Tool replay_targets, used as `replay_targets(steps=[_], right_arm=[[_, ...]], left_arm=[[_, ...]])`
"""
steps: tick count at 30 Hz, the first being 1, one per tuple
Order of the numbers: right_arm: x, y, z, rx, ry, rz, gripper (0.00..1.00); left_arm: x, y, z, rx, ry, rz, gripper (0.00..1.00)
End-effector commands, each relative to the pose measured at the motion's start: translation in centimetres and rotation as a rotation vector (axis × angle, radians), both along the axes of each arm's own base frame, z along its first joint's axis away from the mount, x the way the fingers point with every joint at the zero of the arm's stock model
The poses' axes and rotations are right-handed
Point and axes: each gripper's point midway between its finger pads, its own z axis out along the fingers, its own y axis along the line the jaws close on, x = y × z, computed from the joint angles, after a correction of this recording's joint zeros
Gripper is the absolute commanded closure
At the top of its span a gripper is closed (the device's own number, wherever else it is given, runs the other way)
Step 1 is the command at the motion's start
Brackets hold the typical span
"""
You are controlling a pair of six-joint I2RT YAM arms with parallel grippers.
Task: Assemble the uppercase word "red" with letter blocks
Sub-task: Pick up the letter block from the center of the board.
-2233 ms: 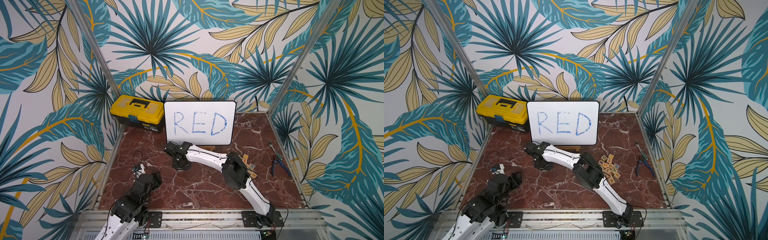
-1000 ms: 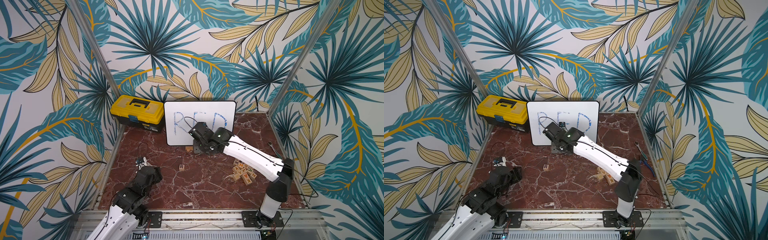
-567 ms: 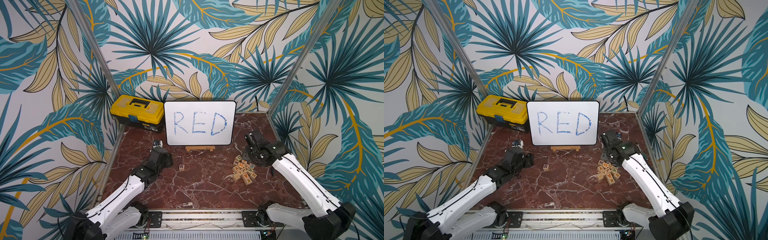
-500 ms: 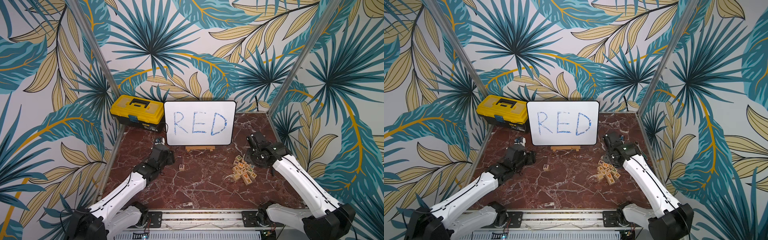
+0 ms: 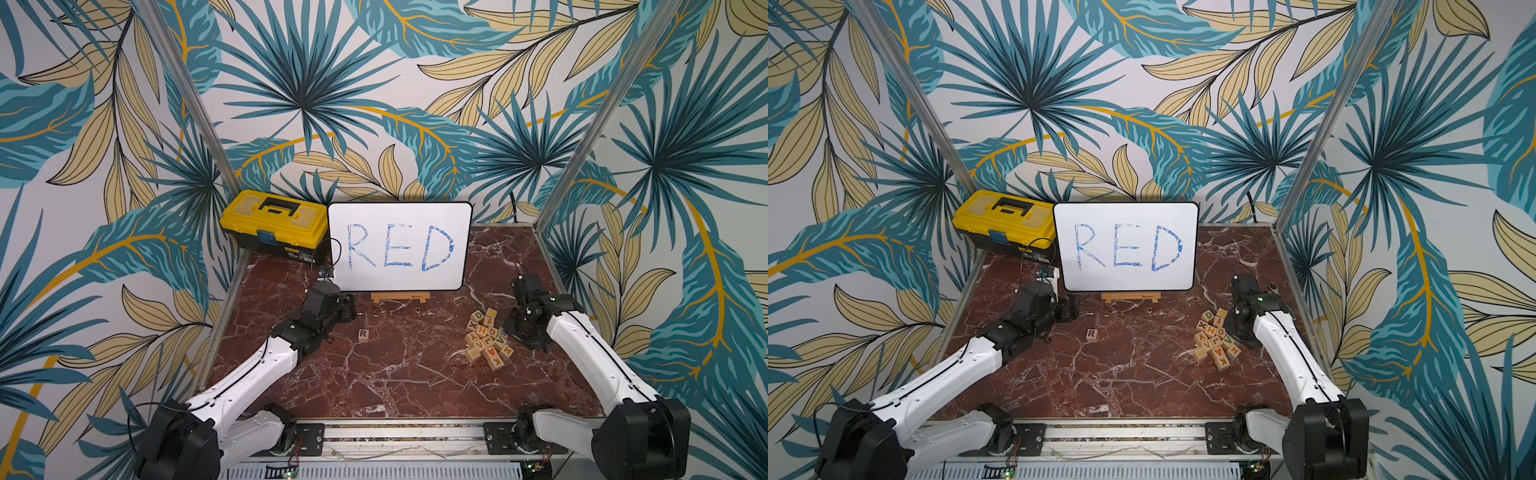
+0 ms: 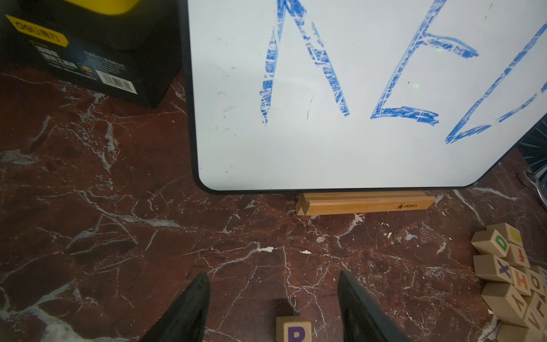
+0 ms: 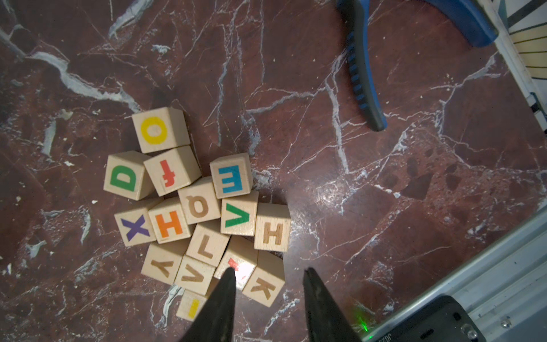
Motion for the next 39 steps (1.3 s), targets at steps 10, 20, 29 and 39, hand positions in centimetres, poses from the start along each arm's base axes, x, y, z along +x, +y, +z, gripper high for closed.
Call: replay_targets(steps=[10,20,29,39], right_arm=[[1.4,0.6,-4.0,0.046,0.065,0.058,0.63],[2.9,0.2,-5.7,0.042,0.107,0.100,0.60],[4.3,0.5,-6.3,0.056,0.109,0.136,0.59],[4.3,0.2,-6.9,0.044,0.123,0.137,0.59]], left_arm=[[0.3,-0.2,0.7,0.002,-0.032,-0.008,0.31],[0.1,0.2,0.6,0.006,-0.035,0.003,0.31],[-0.2,0.8,0.6,0.007,-0.045,0.026,0.31],[-0.5,1.0,0.3,0.004,-0.043,0.038,0.31]])
